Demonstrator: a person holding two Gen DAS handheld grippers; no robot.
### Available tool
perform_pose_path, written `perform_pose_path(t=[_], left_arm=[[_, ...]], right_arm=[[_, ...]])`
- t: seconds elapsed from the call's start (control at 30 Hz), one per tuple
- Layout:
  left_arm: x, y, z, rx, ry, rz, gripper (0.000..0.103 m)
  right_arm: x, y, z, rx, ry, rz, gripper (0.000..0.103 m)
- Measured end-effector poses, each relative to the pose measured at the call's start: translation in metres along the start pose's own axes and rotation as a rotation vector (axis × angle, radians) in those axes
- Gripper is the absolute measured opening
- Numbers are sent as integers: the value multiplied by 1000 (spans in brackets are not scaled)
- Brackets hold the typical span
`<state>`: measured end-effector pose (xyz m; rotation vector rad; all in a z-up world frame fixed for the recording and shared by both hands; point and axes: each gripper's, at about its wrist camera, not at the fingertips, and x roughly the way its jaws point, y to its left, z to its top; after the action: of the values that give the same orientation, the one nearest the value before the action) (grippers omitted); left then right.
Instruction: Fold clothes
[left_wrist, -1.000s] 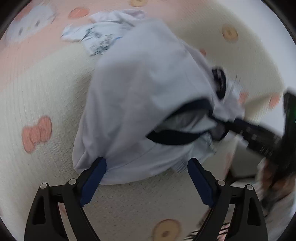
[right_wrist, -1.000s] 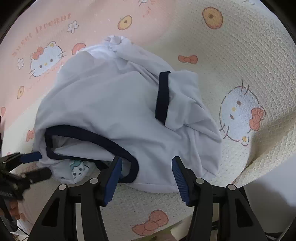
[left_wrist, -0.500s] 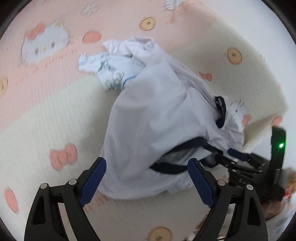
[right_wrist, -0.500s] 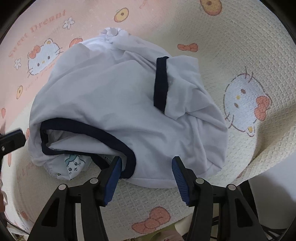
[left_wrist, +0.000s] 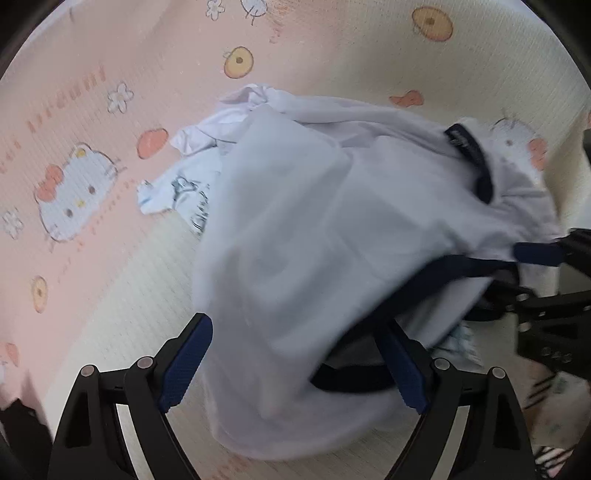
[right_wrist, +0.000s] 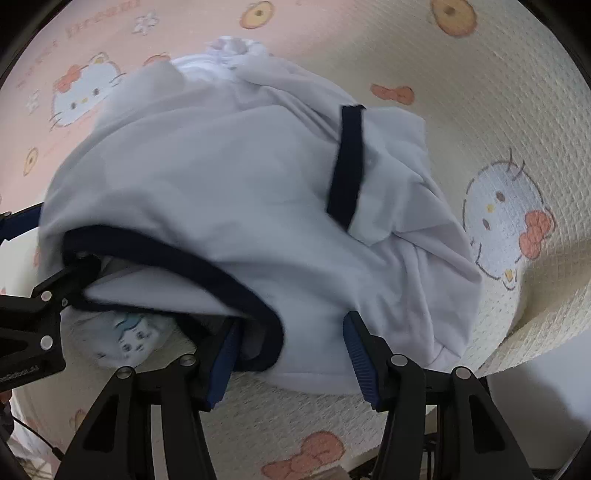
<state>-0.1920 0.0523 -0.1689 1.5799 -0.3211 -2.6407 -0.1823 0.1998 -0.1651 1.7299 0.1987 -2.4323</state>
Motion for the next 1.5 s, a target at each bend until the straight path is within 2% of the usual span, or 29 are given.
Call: perform_pose_path(t=[0.1, 0.2, 0.37, 0.47, 0.53, 0.57, 0.6, 0.63, 0.67, 0.7, 0.73, 0.77, 0.8, 0.9, 1.07, 1.23, 1.4, 1.5], left_arm=[[3, 2, 1, 1, -10, 21, 89], [7, 4, 1, -22, -15, 64, 89], [-3, 15, -3, -78, -31, 111, 90], [-10, 21, -10, -80, -1, 191, 89], [-18, 28, -16, -86, -12, 176, 89], [-23, 29, -17, -82, -26, 162, 89], [-27, 30, -19, -76, -40, 148, 85], [-31, 31, -20, -70, -54, 134, 71], [-36, 29, -20, -53, -65, 116, 59], [-40, 26, -20, -37, -70, 113, 55], [-44, 23, -19, -17, -77, 118, 46], [-47, 20, -19, 6, -85, 122, 35], [-51, 18, -20, 25, -97, 136, 33], [-61, 20, -25, 52, -115, 158, 33], [-66, 43, -40, -11, -68, 98, 33], [-79, 45, -57, -6, -78, 132, 33], [-82, 56, -69, -42, -16, 104, 33], [-86, 58, -76, -50, 6, 122, 33]], right_arm=[[2, -1, 1, 25, -20, -15, 61], [4, 1, 0, 37, -52, -48, 61], [-3, 2, -2, 60, -95, -156, 61], [-17, -6, -3, 95, -166, -212, 60], [-27, -10, -3, 104, -215, -240, 55], [-30, -13, 1, 98, -229, -241, 48], [-33, -16, 5, 93, -243, -242, 44], [-36, -18, 9, 85, -254, -240, 40], [-36, -16, 7, 72, -252, -233, 28], [-37, -14, 5, 59, -250, -225, 22], [-38, -11, 3, 46, -248, -218, 19], [-40, -4, 1, 34, -240, -210, 10], [-42, 2, -2, 24, -233, -205, 7], [-50, 13, -14, 20, -222, -203, 6], [-64, 24, -27, 32, -228, -194, 6], [-71, 45, -46, 30, -230, -220, 6], [-84, 55, -63, 93, -235, -194, 6], [-92, 56, -71, 140, -243, -160, 6]])
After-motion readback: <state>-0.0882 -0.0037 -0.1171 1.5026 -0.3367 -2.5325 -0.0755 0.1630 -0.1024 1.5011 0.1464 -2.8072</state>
